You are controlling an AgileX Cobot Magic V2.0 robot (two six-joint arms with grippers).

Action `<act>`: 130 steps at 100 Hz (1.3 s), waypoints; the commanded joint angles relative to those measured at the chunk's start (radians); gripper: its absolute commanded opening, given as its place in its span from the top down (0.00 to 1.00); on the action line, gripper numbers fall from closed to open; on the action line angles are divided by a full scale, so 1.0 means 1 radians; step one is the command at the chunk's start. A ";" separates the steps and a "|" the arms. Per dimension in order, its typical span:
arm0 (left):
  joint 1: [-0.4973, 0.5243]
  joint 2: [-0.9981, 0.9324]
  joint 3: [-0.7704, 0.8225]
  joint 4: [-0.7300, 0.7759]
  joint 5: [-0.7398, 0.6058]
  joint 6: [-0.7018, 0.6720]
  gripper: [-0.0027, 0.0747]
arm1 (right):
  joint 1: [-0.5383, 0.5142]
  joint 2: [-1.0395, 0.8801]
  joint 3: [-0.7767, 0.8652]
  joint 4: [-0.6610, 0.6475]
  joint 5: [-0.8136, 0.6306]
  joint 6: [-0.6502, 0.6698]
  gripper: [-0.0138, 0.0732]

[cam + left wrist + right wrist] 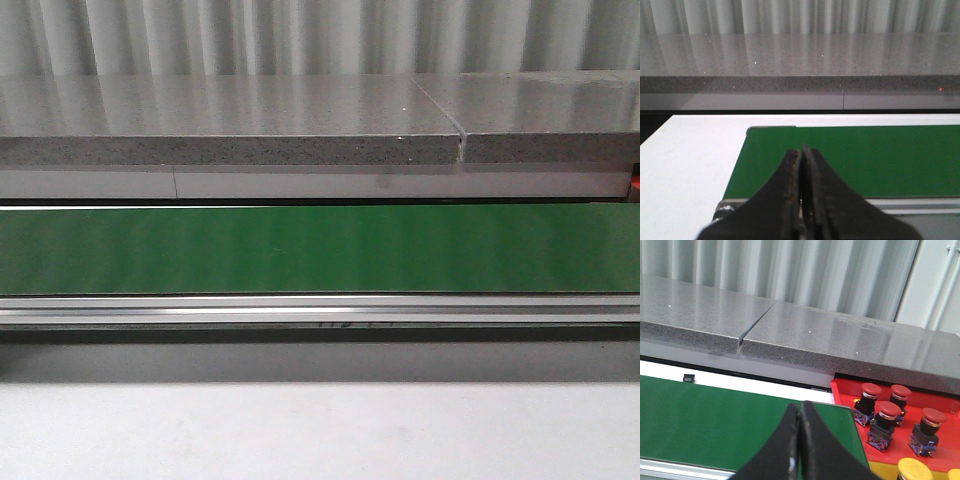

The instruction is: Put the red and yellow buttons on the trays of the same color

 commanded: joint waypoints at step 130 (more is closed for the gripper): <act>-0.006 -0.041 0.045 -0.003 -0.127 -0.010 0.99 | -0.006 -0.011 -0.006 -0.010 -0.076 0.001 0.92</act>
